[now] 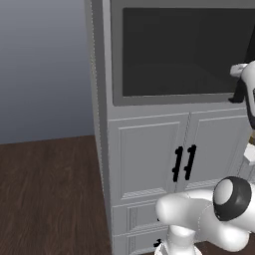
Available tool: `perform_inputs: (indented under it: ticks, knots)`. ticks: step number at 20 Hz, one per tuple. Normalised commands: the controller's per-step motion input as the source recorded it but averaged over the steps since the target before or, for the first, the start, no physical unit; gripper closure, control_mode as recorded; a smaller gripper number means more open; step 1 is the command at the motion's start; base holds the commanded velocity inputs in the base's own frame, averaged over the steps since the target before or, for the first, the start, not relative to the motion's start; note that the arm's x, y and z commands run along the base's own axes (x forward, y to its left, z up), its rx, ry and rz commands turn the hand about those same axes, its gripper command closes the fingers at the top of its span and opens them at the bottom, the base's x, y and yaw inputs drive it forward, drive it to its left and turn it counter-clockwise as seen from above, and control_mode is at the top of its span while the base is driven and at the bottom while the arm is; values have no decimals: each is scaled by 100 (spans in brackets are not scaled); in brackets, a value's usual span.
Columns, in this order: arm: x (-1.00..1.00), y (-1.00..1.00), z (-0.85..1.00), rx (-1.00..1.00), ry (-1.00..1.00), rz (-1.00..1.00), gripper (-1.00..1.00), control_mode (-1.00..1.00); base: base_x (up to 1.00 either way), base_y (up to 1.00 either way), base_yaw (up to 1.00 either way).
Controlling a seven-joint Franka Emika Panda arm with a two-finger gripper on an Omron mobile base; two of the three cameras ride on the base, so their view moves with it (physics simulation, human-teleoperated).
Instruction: Open the microwave, place the bowl with waffle inside the microwave, then close the microwave door and turn it on.
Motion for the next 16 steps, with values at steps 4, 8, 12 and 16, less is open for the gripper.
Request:
perform_inputs:
  ticks: [4,8,12,16]
  knots:
    - [-100,-47,7,-6,-10,-6,100,-100,0,0,0]
    - [-100,-54,0,-5,-12,-12,100,-100,0,0,0]
    - [-100,-40,0,-9,-5,-20,100,-100,0,0,0]
    - [-100,-29,0,-15,-4,-14,100,-100,0,0,0]
